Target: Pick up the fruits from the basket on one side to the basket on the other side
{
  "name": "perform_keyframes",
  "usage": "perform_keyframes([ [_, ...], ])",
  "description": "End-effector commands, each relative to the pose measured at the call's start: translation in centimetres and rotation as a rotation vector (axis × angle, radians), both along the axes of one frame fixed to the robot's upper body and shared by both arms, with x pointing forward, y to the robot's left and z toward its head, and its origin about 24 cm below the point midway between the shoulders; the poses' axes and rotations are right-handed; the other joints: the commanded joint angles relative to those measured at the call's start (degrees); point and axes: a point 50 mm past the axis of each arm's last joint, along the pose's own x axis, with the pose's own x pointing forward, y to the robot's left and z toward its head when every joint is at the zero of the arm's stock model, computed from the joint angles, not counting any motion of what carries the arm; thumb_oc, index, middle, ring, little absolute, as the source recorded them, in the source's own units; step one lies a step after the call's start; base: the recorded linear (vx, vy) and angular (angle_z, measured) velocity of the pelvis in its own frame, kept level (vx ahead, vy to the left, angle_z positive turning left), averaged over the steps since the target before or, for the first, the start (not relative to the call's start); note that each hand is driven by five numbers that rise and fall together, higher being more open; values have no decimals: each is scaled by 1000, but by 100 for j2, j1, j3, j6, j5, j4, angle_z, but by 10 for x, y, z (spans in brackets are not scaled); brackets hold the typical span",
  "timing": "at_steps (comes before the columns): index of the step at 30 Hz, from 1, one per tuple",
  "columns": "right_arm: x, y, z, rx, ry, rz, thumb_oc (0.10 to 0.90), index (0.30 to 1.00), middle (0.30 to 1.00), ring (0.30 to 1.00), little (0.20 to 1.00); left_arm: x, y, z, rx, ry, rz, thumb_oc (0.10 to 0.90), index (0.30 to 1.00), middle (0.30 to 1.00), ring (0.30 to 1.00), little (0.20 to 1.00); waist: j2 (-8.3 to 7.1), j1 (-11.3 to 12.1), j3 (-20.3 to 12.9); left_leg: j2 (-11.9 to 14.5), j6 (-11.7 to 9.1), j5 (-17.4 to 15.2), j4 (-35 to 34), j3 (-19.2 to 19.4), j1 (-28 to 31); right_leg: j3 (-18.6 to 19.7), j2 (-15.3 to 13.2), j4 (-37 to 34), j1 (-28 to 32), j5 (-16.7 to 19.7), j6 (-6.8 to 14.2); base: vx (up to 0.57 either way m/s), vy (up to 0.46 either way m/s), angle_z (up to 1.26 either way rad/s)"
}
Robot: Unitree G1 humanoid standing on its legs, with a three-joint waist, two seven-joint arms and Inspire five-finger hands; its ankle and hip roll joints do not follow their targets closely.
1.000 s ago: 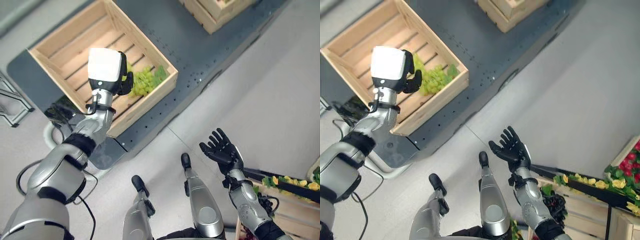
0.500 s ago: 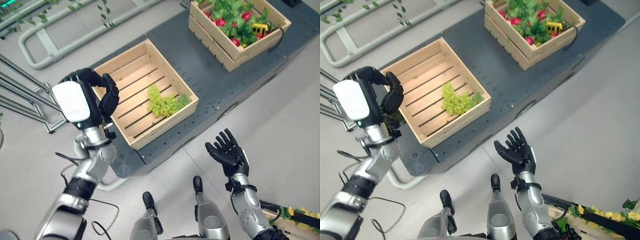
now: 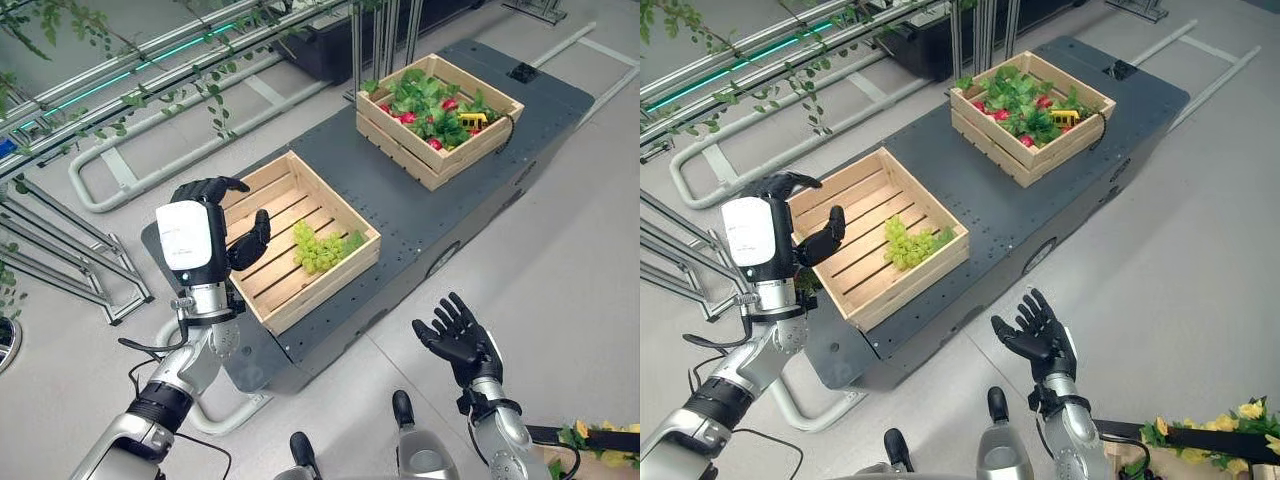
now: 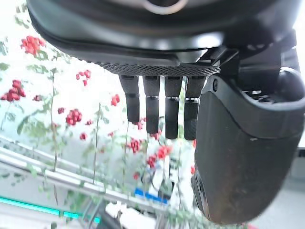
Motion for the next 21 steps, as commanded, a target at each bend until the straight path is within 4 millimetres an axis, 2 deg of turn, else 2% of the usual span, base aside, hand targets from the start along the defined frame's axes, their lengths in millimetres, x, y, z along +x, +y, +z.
perform_keyframes([
  [1,26,-4,35,-7,-191,34,800,900,900,900,900,26,20,44,52,-98,70,800,900,900,900,900,23,-146,-64,-17,16,-75,93,-39,-52,36,-12,128,-23,-211,-194,-73,34,-9],
  [8,30,-14,38,-44,-182,56,800,900,900,900,900,45,25,56,190,13,96,800,900,900,900,900,136,-342,196,-25,-16,-14,108,33,-212,185,41,277,-306,-240,-237,-42,29,-3],
  [12,30,-24,38,-66,-179,74,800,900,900,900,900,56,37,66,243,58,156,800,900,900,900,900,169,-472,374,-11,-48,27,171,43,-333,250,77,377,-466,-267,-277,-8,12,-2],
  [17,34,-25,38,-76,-179,100,800,900,900,900,900,66,44,76,308,94,208,800,900,900,900,900,140,-540,562,68,-108,135,183,68,-489,240,125,443,-627,-283,-311,-26,-21,-2],
  [21,42,-25,47,-72,-225,101,800,900,900,900,900,75,59,98,362,114,295,800,900,900,900,900,27,-588,830,154,-176,259,387,98,-826,169,201,594,-977,-258,-372,-71,-57,-3],
])
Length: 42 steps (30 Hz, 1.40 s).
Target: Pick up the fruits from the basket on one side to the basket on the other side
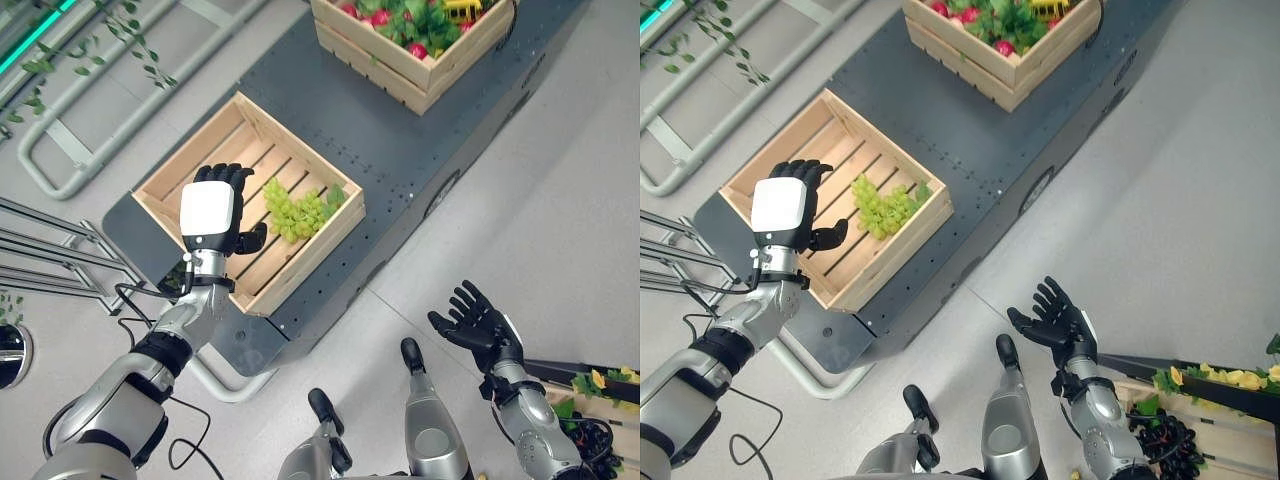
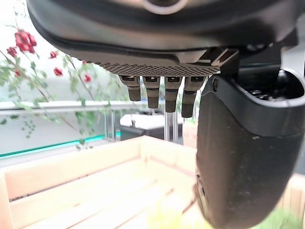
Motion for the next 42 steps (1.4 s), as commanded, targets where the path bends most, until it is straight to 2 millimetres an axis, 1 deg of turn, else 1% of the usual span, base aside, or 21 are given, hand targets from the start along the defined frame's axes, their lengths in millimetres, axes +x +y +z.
perform_keyframes([
  [1,17,6,31,41,-195,52,800,900,900,900,900,12,42,79,89,-217,150,800,900,900,900,900,-438,-37,-84,232,-170,258,433,-56,-256,46,244,627,-300,-369,-438,-76,-44,-6],
  [4,21,5,36,43,-226,34,800,900,900,900,900,15,50,94,98,-252,203,800,900,900,900,900,-523,-75,120,319,-237,349,880,-141,-595,16,286,890,-561,-418,-499,-35,-23,-3],
  [8,26,3,43,45,-267,21,800,900,900,900,900,19,53,113,123,-266,229,800,900,900,900,900,-638,-103,338,368,-230,279,1225,-145,-911,19,290,1139,-853,-458,-533,-27,-7,-2],
  [12,29,4,47,51,-294,18,800,900,900,900,900,24,45,129,178,-282,199,800,900,900,900,900,-735,-123,518,359,-203,175,1449,-147,-1137,9,275,1288,-1047,-446,-523,-8,-3,0],
  [16,31,5,50,54,-315,13,800,900,900,900,900,26,40,143,208,-315,182,800,900,900,900,900,-770,-137,638,334,-180,120,1565,-160,-1280,13,278,1391,-1188,-430,-517,8,8,0],
  [17,31,4,51,55,-317,11,800,900,900,900,900,26,38,146,213,-319,178,800,900,900,900,900,-757,-141,673,335,-228,9,1607,-208,-1253,2,279,1438,-1149,-536,-481,38,29,0],
  [19,32,5,52,57,-322,10,800,900,900,900,900,27,35,150,227,-327,167,800,900,900,900,900,-777,-138,708,342,-226,-15,1689,-222,-1337,-2,271,1459,-1193,-539,-476,19,9,0],
  [24,31,7,51,70,-324,10,800,900,900,900,900,31,23,158,314,-314,104,800,900,900,900,900,-848,-133,711,346,-190,-117,1686,-195,-1455,-35,238,1433,-1280,-491,-434,-2,-6,0],
  [31,31,8,52,72,-332,14,800,900,900,900,900,36,-2,161,419,-249,-21,800,900,900,900,900,-828,-148,711,336,-184,-131,1707,-185,-1514,-54,231,1407,-1306,-471,-413,1,-3,1],
  [36,32,8,52,73,-333,10,800,900,900,900,900,40,-4,157,436,-182,-18,800,900,900,900,900,-822,-164,711,356,-184,-132,1716,-181,-1523,-62,216,1393,-1291,-471,-407,0,0,0],
  [42,31,10,51,81,-329,2,800,900,900,900,900,44,-7,155,447,-131,12,800,900,900,900,900,-881,-176,711,393,-180,-145,1739,-166,-1554,-79,223,1369,-1289,-450,-401,13,-21,0],
])
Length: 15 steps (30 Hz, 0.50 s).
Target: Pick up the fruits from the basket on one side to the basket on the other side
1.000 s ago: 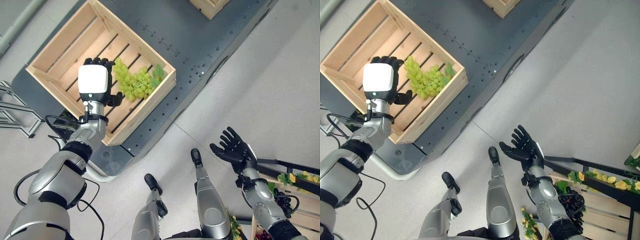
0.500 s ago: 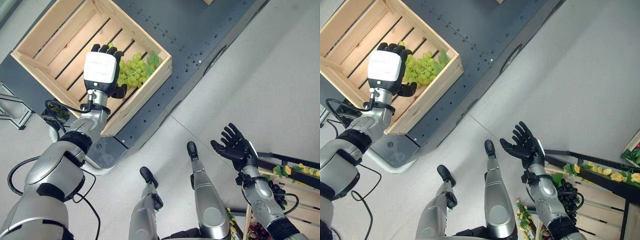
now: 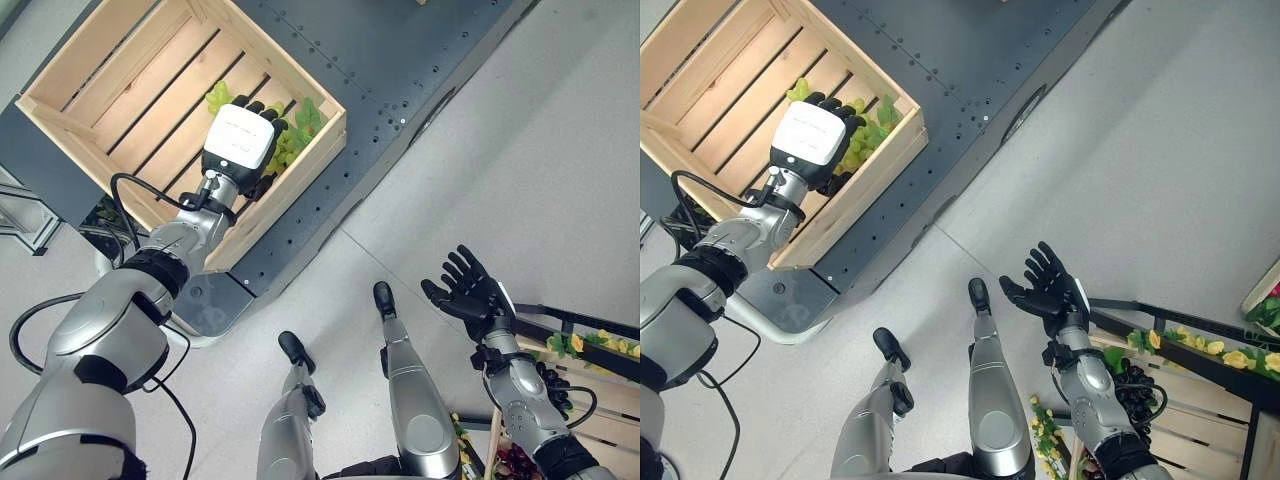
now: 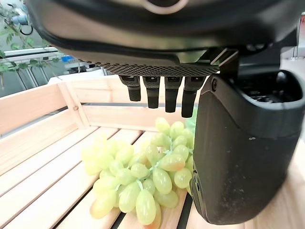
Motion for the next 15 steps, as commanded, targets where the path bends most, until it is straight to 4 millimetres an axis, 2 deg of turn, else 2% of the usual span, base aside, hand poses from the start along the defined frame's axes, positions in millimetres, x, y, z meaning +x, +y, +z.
perform_keyframes([
  [1,2,-2,26,49,-175,-17,800,900,900,900,900,-1,24,72,20,-204,100,800,900,900,900,900,-382,-153,-4,328,-204,-179,1230,-189,-555,-58,213,629,-172,-350,-293,21,-35,-1],
  [9,2,5,25,76,-181,-22,800,900,900,900,900,1,30,80,6,-287,211,800,900,900,900,900,-503,-190,-4,386,-228,-183,1187,-130,-610,-79,257,573,-242,-295,-289,14,-37,0],
  [15,5,10,25,90,-185,-21,800,900,900,900,900,6,30,75,55,-228,312,800,900,900,900,900,-557,-207,-4,416,-251,-182,1244,-133,-754,-92,274,579,-354,-269,-286,5,-18,2],
])
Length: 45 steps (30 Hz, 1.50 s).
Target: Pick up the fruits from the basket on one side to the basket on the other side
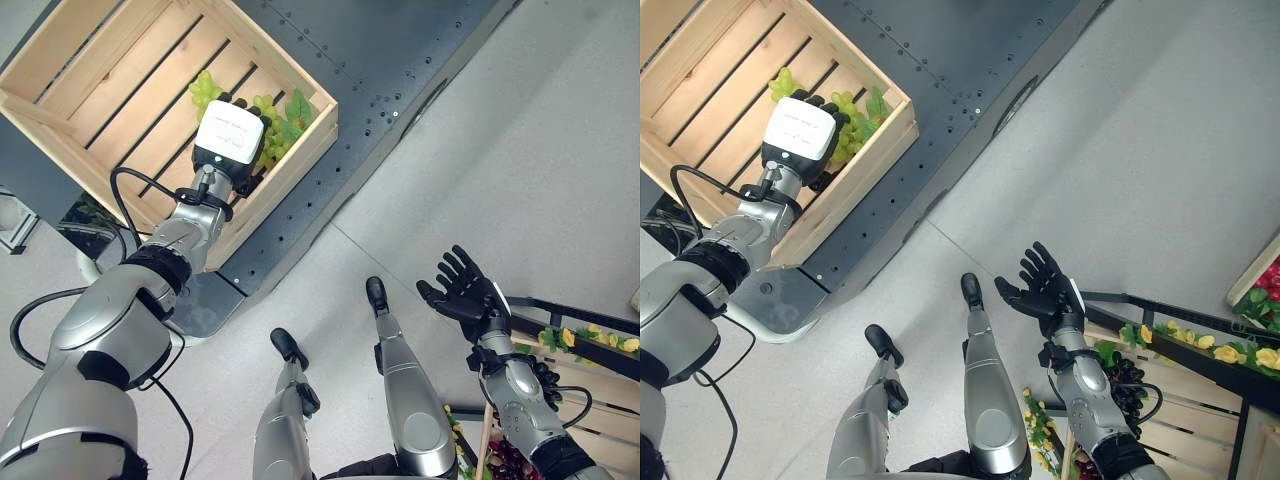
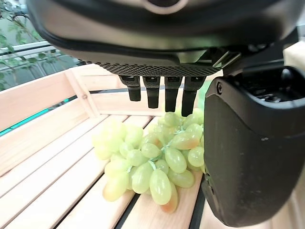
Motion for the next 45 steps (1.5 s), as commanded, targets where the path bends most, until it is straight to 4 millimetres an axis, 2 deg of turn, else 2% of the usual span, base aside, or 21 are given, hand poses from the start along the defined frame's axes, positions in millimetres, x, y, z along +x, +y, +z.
perform_keyframes([
  [1,7,1,28,84,-183,-56,800,900,900,900,900,1,25,71,47,-186,191,800,900,900,900,900,-410,-73,-63,400,-248,-186,1240,-136,-641,-83,259,573,-260,-260,-279,0,0,0],
  [7,11,7,29,95,-182,-51,800,900,900,900,900,4,24,65,107,-146,292,800,900,900,900,900,-482,-112,-63,429,-271,-188,1234,-107,-769,-84,242,530,-362,-201,-260,11,-11,0],
  [12,13,13,30,108,-192,-47,800,900,900,900,900,4,17,73,89,-236,293,800,900,900,900,900,-539,-140,-63,431,-283,-170,1051,-47,-776,-99,280,523,-485,-160,-258,4,-15,-2],
  [24,15,17,29,119,-198,-49,800,900,900,900,900,7,13,73,123,-191,333,800,900,900,900,900,-567,-140,-63,469,-321,-123,1091,-73,-933,-160,310,550,-633,-115,-274,3,-12,0],
  [25,15,17,30,119,-200,-49,800,900,900,900,900,7,13,72,125,-185,342,772,858,858,858,858,-568,-136,-63,469,-317,-126,1095,-72,-943,-159,306,562,-647,-119,-274,0,0,0],
  [27,15,17,30,121,-205,-53,800,900,900,900,900,7,13,70,112,-169,347,400,300,300,300,300,-565,-139,-63,459,-308,-146,1062,-62,-925,-159,299,550,-647,-112,-268,0,0,0],
  [36,14,17,31,121,-205,-49,800,900,900,900,900,8,14,64,50,-157,322,400,300,300,300,300,-562,-128,-63,434,-286,-182,1054,-60,-887,-160,281,565,-623,-118,-268,0,0,0],
  [45,5,13,30,125,-226,-61,800,900,900,900,900,-3,15,73,-212,-427,54,400,300,300,300,300,-523,-40,-63,409,-246,-205,890,-83,-544,-163,315,501,-300,-185,-289,-6,3,1],
])
